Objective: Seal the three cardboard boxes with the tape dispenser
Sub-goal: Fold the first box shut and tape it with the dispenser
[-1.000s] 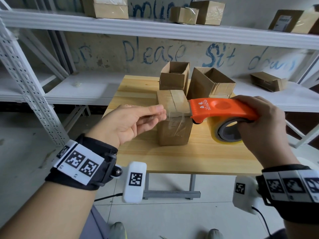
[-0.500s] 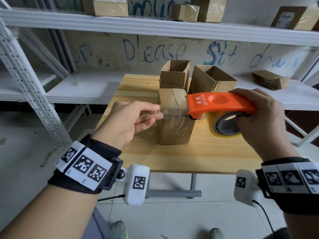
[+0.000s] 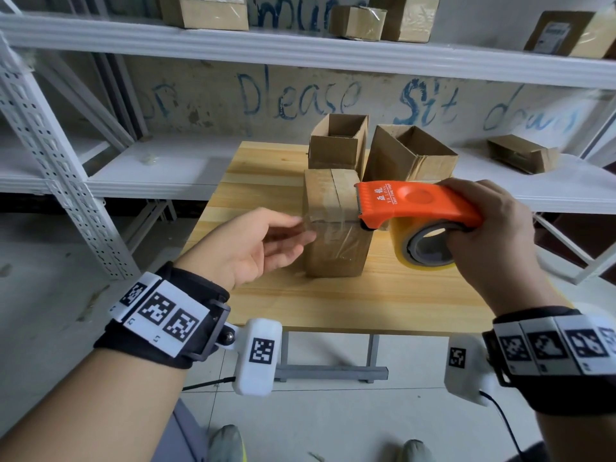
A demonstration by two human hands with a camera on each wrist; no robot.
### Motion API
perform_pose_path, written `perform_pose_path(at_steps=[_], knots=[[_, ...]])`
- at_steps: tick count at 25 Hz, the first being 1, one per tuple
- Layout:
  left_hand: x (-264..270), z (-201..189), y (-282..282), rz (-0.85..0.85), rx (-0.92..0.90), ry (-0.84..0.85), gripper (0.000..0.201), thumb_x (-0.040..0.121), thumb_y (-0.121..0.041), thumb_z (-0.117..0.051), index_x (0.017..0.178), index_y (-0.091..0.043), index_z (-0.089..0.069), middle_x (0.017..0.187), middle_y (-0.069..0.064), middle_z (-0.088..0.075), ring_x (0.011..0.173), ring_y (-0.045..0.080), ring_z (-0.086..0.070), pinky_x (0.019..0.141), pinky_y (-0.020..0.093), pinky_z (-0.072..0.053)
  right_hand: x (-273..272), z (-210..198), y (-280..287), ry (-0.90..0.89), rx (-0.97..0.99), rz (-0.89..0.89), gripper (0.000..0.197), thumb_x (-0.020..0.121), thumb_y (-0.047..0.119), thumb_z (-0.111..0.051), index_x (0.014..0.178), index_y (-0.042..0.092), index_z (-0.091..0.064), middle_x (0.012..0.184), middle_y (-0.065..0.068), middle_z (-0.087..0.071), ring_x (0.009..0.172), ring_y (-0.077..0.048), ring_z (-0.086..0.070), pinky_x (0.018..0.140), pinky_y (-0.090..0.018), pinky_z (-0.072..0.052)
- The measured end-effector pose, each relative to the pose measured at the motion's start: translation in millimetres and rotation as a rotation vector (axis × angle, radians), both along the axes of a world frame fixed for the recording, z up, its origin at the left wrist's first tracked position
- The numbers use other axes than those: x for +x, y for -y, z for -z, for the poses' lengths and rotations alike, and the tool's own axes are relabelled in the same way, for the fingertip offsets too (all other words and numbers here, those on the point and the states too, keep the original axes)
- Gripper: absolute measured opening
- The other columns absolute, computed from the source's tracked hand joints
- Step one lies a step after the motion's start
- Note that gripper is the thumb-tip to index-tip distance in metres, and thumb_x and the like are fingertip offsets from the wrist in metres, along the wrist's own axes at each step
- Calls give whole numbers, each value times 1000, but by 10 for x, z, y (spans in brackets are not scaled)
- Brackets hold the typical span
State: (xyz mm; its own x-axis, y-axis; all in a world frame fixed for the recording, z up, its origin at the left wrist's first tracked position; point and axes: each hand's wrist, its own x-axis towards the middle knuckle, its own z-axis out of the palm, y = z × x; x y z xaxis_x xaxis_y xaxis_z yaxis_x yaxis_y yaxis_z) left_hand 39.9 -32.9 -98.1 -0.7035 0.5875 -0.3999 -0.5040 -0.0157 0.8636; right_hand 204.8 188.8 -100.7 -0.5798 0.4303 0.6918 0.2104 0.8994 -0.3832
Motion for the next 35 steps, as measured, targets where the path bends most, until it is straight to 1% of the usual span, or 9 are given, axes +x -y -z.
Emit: perform_pose_path(at_steps=[6,12,16,18,22,25,29,33,35], knots=[[53,70,-26,36,-102,-110,13,99,-13,-58,96,-8,-69,83,4,-71,75,26,-75,55,29,-61,2,3,56,-5,-7,-5,60,57,-20,-64,110,7,-71,91,3,-56,80,3,-41,75,6,-27],[145,190,-133,116,-408,-545,26,106,-28,-45,91,-10,-56,86,6,-60,51,12,-59,41,23,-43,1,7,71,13,-11,-9,60,59,-18,-62,111,10,-70,92,2,-57,79,-5,-45,74,4,-30],[88,318,-135,299,-688,-884,31,107,-27,-36,97,-9,-59,74,5,-60,52,11,-56,49,23,-41,-10,13,98,24,-1,-24,61,57,-18,-61,112,10,-69,92,1,-56,82,-13,-48,75,4,-28],[26,318,-117,246,-669,-989,27,107,-22,-40,101,-6,-61,78,3,-61,63,15,-59,56,23,-45,-4,10,97,24,3,-28,61,57,-18,-61,111,8,-69,92,1,-55,81,-10,-46,75,4,-29],[-51,182,-43,-78,-473,-1283,21,104,-11,-48,113,-16,-67,104,-7,-66,90,5,-65,69,7,-46,9,22,79,31,5,-9,60,57,-18,-62,111,7,-69,91,1,-54,80,-7,-43,74,5,-28],[-74,157,5,-216,-392,-1274,9,96,-19,-65,100,-17,-72,94,-10,-71,82,-1,-67,67,3,-47,7,19,78,41,2,-14,60,57,-17,-63,111,7,-68,91,1,-54,82,-12,-45,75,5,-26],[-107,147,62,-309,-334,-1228,11,86,-26,-79,81,-16,-80,75,-8,-75,69,2,-70,70,19,-58,10,12,81,41,-1,-10,59,57,-16,-62,110,8,-68,92,1,-54,82,-13,-45,75,5,-25],[-100,127,47,-343,-233,-1237,15,95,-22,-70,99,-13,-81,89,-3,-78,83,4,-73,81,22,-59,7,13,82,44,-2,-8,59,57,-16,-62,110,9,-68,91,2,-54,82,-14,-46,74,4,-27],[-61,108,10,-255,-225,-1332,24,101,-14,-60,120,-13,-73,114,-2,-75,105,3,-69,92,10,-51,1,13,91,40,3,-12,58,57,-16,-62,110,8,-68,91,2,-54,81,-14,-45,74,3,-28]])
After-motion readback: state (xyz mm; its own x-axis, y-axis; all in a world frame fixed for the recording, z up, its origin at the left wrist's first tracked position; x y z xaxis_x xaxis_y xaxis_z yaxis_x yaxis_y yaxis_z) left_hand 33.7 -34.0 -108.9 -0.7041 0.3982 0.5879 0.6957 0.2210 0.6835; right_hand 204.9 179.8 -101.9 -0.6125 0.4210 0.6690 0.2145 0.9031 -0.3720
